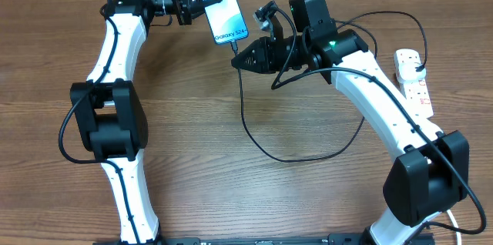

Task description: Plug charger to phone and switch on socket

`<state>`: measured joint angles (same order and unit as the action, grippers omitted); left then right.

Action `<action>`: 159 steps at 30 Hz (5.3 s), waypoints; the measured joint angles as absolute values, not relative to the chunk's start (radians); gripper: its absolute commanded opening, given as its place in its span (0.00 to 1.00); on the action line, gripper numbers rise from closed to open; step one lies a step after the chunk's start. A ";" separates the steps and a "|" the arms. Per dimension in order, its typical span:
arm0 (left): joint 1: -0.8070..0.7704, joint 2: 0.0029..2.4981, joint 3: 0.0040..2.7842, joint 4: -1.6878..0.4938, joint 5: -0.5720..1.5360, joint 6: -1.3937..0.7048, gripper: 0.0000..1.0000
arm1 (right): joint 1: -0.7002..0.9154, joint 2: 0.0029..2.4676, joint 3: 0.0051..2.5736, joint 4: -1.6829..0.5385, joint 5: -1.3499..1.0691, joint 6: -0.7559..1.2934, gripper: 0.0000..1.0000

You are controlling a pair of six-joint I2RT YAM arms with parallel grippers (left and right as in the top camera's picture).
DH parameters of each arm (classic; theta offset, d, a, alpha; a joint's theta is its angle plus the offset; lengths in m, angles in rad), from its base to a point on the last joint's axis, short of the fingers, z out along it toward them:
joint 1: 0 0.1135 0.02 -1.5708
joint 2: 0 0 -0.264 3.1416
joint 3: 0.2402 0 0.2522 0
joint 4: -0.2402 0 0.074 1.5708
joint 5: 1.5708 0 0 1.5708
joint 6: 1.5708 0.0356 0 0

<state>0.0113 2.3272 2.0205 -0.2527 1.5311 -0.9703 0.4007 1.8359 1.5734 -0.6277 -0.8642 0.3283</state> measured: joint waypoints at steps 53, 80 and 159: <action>0.015 2.329 2.021 -0.428 1.501 -0.621 0.04 | 0.189 1.837 1.567 -0.715 -0.894 0.309 0.78; 0.015 2.439 1.980 -0.996 0.785 -0.180 0.13 | 0.189 1.837 1.567 -0.844 -0.720 0.287 0.83; 0.028 2.247 2.565 -1.277 0.350 -0.127 0.99 | -0.678 2.070 1.626 -0.974 -0.493 0.215 0.04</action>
<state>0.0280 2.2475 2.5652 -1.2770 0.3500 -0.1272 -0.6781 2.0697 1.6264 -0.9741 -0.4927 0.2150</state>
